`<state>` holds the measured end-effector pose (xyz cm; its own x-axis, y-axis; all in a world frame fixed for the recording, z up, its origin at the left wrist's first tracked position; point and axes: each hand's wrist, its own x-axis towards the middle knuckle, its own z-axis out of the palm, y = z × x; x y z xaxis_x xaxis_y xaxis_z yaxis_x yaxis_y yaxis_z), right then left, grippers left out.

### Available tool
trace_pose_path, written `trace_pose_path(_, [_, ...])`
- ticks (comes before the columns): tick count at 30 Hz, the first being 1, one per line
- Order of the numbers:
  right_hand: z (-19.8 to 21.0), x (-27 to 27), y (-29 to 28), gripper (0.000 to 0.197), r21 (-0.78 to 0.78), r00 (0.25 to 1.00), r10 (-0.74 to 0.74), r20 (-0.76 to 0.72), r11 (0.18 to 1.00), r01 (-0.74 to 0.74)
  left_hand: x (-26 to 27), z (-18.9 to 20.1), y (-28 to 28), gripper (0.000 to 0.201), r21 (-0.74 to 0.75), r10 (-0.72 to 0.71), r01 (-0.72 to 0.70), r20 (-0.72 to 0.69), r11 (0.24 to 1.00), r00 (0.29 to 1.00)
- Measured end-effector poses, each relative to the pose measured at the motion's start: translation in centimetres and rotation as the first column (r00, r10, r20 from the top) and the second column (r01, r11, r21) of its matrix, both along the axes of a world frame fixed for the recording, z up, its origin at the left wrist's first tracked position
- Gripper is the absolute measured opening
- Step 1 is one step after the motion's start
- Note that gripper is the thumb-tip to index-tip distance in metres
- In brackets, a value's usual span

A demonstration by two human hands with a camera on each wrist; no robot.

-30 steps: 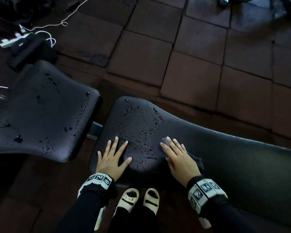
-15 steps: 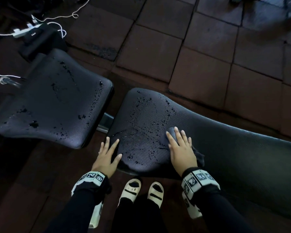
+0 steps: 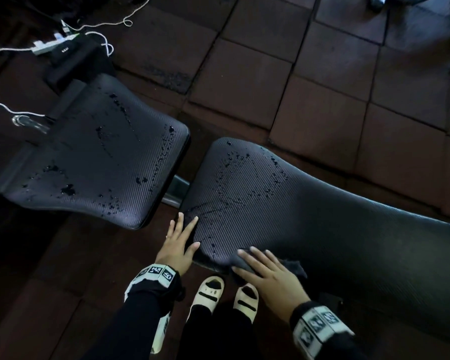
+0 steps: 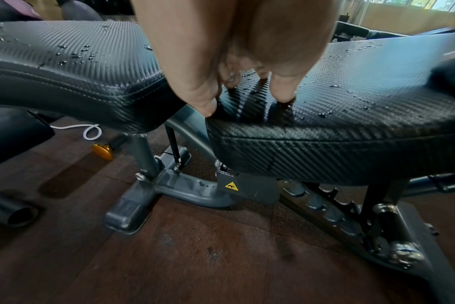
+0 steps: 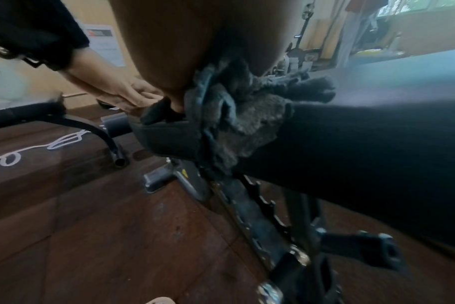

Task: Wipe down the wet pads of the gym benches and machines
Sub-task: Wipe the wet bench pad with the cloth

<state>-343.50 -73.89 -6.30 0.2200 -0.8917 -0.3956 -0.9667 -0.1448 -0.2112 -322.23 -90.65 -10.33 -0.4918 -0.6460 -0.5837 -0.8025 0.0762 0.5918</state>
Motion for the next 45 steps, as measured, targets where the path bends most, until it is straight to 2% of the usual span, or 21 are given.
trace_pose_path(2, [0.5,-2.1,1.2,0.061,-0.051,0.996,-0.086,-0.037,0.995,0.084,0.0,0.0,0.0,0.070,0.003,0.003,-0.003,0.003,1.000,1.000])
trace_pose_path(5, [1.2,-4.4,0.9,0.058,-0.040,0.948,-0.319,-0.015,0.947,0.318,-0.1,0.1,0.0,0.070,0.003,0.002,-0.002,0.010,1.000,1.000])
trace_pose_path(8, [0.6,-4.4,-1.8,0.055,-0.033,0.888,-0.460,0.003,0.888,0.460,-0.2,0.1,0.0,0.070,-0.002,0.008,-0.008,0.005,1.000,1.000])
trace_pose_path(11, [0.1,-2.3,-6.3,0.059,-0.027,0.854,-0.519,0.030,0.854,0.519,-0.2,0.1,0.0,0.071,-0.005,0.017,-0.017,0.002,1.000,1.000])
trace_pose_path(14, [-0.7,1.0,-9.3,0.059,0.036,0.889,-0.455,0.061,0.891,0.453,-0.2,0.1,0.0,0.072,-0.004,0.021,-0.021,0.006,1.000,1.000])
trace_pose_path(16, [-1.1,2.9,-9.2,0.069,0.046,0.948,-0.313,0.057,0.949,0.311,-0.1,0.0,0.0,0.073,-0.011,0.016,-0.016,0.005,1.000,1.000])
trace_pose_path(18, [-1.0,3.9,-7.6,0.074,0.062,0.982,-0.186,0.032,0.981,0.184,-0.1,-0.1,-0.1,0.073,-0.015,0.011,-0.011,0.003,1.000,1.000])
trace_pose_path(22, [0.0,2.2,-2.7,0.062,0.038,0.998,-0.060,0.006,0.997,0.060,-0.1,-0.1,0.0,0.071,-0.015,0.019,-0.019,-0.001,1.000,1.000])
trace_pose_path(24, [0.2,0.2,-0.8,0.064,-0.008,0.995,-0.086,-0.045,0.996,0.085,-0.2,-0.1,0.0,0.070,-0.016,0.020,-0.020,0.000,1.000,1.000])
trace_pose_path(26, [1.0,-1.7,-0.4,0.062,-0.012,0.975,-0.216,-0.047,0.976,0.215,-0.2,-0.1,0.1,0.070,-0.016,0.023,-0.023,-0.005,1.000,1.000])
trace_pose_path(29, [1.2,-3.5,-2.1,0.060,-0.022,0.916,-0.401,-0.024,0.916,0.400,-0.2,-0.1,0.1,0.070,-0.018,0.025,-0.025,0.005,1.000,1.000])
trace_pose_path(32, [0.5,-2.6,-5.7,0.066,-0.016,0.883,-0.470,0.013,0.883,0.470,-0.3,-0.1,0.2,0.070,-0.019,0.027,-0.027,0.009,0.999,1.000])
trace_pose_path(35, [-0.5,0.1,-9.0,0.060,0.041,0.896,-0.442,0.030,0.897,0.441,-0.3,-0.1,0.2,0.070,-0.026,0.022,-0.022,0.022,0.999,0.999])
trace_pose_path(37, [-0.7,1.9,-9.5,0.065,0.045,0.936,-0.352,0.029,0.936,0.350,-0.3,-0.1,0.2,0.071,-0.033,0.026,-0.025,0.023,0.999,0.999])
trace_pose_path(41, [-0.4,3.4,-7.0,0.082,0.054,0.981,-0.190,0.037,0.981,0.188,-0.3,-0.2,0.4,0.071,-0.053,0.032,-0.031,0.020,0.998,0.999])
trace_pose_path(45, [-0.4,1.4,-2.9,0.094,0.049,0.997,-0.081,0.018,0.996,0.080,-0.6,0.0,0.4,0.067,-0.069,0.069,-0.069,0.003,0.995,0.998])
